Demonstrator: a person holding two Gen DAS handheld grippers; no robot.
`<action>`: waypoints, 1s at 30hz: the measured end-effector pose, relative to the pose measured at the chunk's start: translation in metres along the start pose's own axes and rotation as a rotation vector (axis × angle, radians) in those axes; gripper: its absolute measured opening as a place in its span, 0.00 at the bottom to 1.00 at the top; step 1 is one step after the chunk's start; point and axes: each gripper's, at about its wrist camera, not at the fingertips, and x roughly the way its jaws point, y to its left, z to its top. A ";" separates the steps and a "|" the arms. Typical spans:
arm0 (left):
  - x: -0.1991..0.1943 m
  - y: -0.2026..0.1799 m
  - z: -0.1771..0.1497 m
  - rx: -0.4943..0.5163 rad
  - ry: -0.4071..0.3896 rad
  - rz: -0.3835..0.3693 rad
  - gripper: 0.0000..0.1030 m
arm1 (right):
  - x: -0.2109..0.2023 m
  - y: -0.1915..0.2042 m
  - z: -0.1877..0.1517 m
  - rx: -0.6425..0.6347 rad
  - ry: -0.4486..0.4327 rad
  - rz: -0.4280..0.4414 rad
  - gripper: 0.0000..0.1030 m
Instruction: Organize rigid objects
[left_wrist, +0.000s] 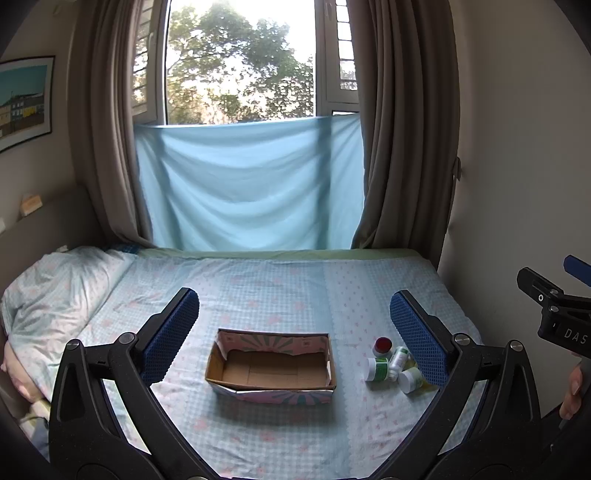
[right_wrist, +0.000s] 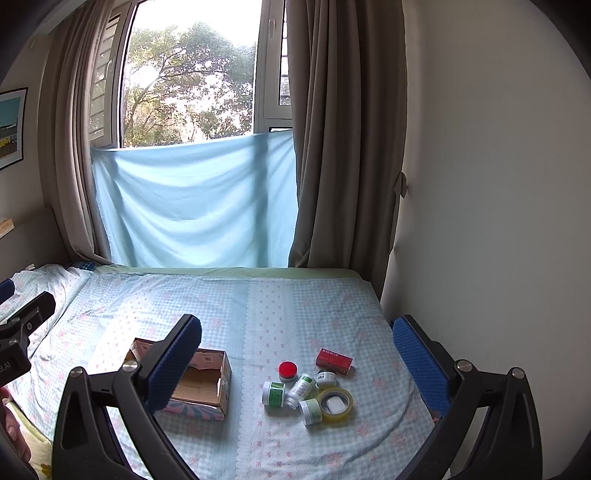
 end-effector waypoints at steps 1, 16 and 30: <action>0.000 0.000 0.000 0.000 -0.001 0.001 1.00 | 0.000 0.000 0.000 0.001 0.000 0.000 1.00; 0.005 0.005 0.007 0.013 0.016 0.000 1.00 | 0.001 0.003 0.002 0.001 0.023 -0.003 1.00; 0.116 -0.043 -0.022 0.050 0.254 -0.158 1.00 | 0.064 -0.039 -0.010 0.020 0.169 -0.049 1.00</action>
